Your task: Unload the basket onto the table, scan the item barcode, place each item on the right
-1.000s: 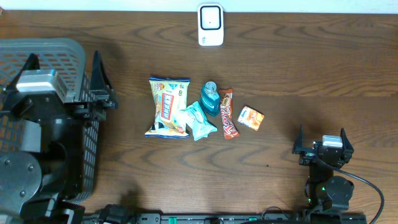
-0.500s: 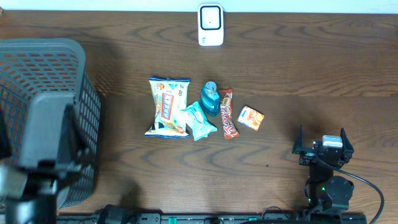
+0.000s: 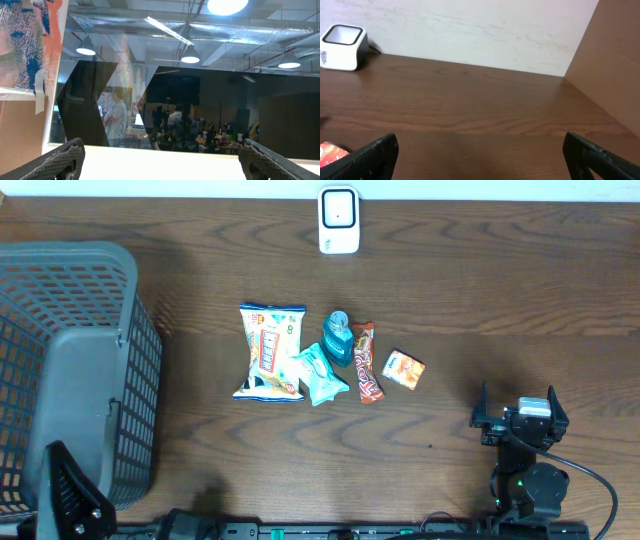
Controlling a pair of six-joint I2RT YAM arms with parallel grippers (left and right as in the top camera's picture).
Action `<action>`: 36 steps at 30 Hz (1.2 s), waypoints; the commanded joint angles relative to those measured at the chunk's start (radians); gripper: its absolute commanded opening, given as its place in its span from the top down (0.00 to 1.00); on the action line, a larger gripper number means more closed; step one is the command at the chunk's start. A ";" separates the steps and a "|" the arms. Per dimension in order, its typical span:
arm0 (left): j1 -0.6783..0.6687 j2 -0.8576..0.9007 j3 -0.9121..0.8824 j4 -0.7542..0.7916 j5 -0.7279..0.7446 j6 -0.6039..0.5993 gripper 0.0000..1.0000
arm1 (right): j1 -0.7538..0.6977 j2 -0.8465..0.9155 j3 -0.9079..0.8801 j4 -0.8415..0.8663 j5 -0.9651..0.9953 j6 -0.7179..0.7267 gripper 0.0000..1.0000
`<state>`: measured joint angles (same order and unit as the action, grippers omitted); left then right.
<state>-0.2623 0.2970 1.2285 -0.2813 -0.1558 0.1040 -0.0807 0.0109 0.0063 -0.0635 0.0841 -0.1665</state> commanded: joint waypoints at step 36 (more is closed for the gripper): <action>0.134 -0.295 -0.102 0.044 -0.071 -0.015 0.02 | -0.004 -0.004 -0.001 -0.003 0.008 -0.007 0.01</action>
<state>-0.1482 0.0154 1.1446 -0.2428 -0.2161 0.1013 -0.0807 0.0109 0.0063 -0.0635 0.0841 -0.1665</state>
